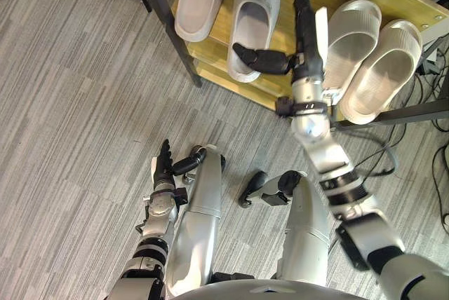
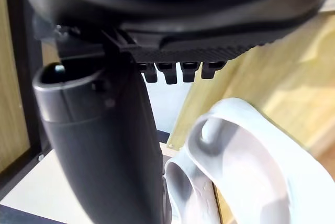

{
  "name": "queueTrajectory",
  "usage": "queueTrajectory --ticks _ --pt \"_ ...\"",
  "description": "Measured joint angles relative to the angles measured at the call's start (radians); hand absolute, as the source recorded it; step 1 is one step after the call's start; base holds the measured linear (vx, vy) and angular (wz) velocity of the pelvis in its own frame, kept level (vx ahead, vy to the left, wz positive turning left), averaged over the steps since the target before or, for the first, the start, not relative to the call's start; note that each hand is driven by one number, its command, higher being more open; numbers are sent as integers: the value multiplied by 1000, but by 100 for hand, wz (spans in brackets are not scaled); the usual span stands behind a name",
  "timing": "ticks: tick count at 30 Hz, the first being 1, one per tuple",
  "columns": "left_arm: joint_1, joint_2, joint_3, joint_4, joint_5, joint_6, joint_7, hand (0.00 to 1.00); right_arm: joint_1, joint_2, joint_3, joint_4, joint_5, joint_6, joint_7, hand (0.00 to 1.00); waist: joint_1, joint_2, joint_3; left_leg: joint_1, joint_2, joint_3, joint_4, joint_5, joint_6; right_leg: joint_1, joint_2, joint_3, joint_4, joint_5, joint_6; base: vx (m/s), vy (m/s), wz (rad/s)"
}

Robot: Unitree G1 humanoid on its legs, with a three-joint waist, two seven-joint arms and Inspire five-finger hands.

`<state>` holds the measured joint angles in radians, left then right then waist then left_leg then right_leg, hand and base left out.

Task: Organize the slippers on the shoe rack

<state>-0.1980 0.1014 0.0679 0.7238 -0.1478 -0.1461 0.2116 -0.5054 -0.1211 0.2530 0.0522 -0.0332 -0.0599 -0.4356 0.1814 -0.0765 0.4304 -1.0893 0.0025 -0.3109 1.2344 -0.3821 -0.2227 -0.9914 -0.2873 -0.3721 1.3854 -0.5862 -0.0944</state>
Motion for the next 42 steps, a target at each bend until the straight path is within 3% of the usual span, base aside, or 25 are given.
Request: queueTrajectory --ticks 4,9,15,23,42 --pt "2 -11 39 0 0 7 0 100 157 151 1 -24 76 -10 -1 100 -7 -11 1 6 7 5 -7 0 0 7 6 2 -11 4 8 19 35 -4" --pt "2 -12 46 0 0 20 10 100 208 201 -9 -24 78 -26 -12 100 -14 -11 2 20 7 9 -12 0 0 20 6 5 -17 5 9 25 32 0" --pt "2 -20 70 1 0 36 26 100 221 202 -32 -24 136 -42 -23 100 -21 -11 2 25 10 15 -15 -1 1 20 9 11 -20 6 11 12 16 -1" --pt "-1 -20 75 8 0 38 18 100 218 186 -3 -17 327 -78 88 100 -19 -11 2 34 15 17 -22 -1 1 32 11 9 -32 8 15 30 25 0" --pt "-3 -32 60 27 1 20 -3 100 -96 76 35 139 512 -119 143 100 21 12 14 34 -4 16 -25 0 4 42 -11 -2 -28 3 7 19 18 3"
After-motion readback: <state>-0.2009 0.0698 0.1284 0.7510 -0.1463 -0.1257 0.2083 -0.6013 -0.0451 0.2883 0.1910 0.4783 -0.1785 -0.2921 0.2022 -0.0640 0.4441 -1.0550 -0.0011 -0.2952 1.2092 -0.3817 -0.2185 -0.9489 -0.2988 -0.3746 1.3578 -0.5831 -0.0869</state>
